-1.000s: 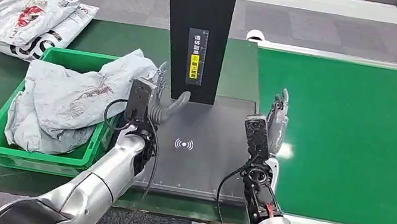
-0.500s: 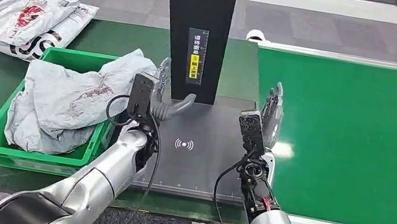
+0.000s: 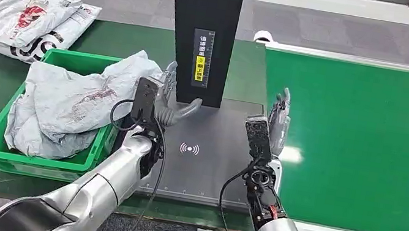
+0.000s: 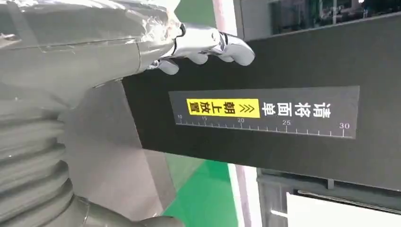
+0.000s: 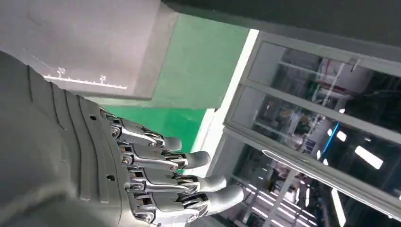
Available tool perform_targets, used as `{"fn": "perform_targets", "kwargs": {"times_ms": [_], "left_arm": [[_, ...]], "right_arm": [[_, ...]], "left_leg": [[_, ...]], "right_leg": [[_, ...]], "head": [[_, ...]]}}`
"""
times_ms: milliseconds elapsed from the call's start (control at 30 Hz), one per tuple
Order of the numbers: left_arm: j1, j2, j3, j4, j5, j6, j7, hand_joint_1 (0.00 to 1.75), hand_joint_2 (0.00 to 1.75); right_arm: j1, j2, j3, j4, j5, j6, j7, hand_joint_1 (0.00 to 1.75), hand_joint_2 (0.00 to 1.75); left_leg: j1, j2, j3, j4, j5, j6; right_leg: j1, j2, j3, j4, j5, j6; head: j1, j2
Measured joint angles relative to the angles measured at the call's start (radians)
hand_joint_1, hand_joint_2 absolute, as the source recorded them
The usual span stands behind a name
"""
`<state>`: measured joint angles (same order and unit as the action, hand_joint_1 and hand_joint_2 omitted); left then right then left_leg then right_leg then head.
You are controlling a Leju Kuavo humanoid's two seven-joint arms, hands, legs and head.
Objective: Moved the parcel from conveyor to table for the left to box.
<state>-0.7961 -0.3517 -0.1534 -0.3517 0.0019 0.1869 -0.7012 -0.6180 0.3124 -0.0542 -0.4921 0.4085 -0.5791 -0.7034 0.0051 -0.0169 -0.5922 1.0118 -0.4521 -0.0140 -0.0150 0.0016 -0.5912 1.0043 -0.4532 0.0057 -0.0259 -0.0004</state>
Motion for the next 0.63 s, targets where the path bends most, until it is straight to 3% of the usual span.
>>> {"fn": "perform_targets", "kwargs": {"times_ms": [300, 500, 633], "left_arm": [[0.069, 0.0, -0.037, -0.014, 0.001, 0.009, 0.0, 0.0, 1.75], [0.108, 0.0, -0.163, -0.015, 0.1, 0.066, 0.0, 0.0, 1.75], [0.132, 0.0, -0.212, -0.009, 0.104, 0.069, 0.0, 0.0, 1.75]], "right_arm": [[0.148, 0.014, 0.082, -0.109, -0.185, -0.018, 0.0, 0.0, 1.75], [0.195, 0.012, 0.141, -0.151, -0.216, -0.008, 0.0, 0.0, 1.75], [0.21, 0.011, 0.172, -0.152, -0.219, -0.063, 0.0, 0.0, 1.75]], "left_leg": [[0.0, 0.0, 0.0, 0.0, -0.001, 0.0], [0.0, 0.001, 0.0, 0.0, -0.001, 0.0], [0.0, 0.001, 0.0, 0.0, -0.001, 0.0]], "right_leg": [[0.0, 0.0, -0.001, 0.0, -0.001, 0.0], [0.0, 0.001, 0.0, 0.0, 0.0, 0.0], [0.0, 0.001, -0.001, 0.0, 0.0, 0.0]], "head": [[0.0, 0.0], [0.0, 0.0], [0.0, 0.0]]}}
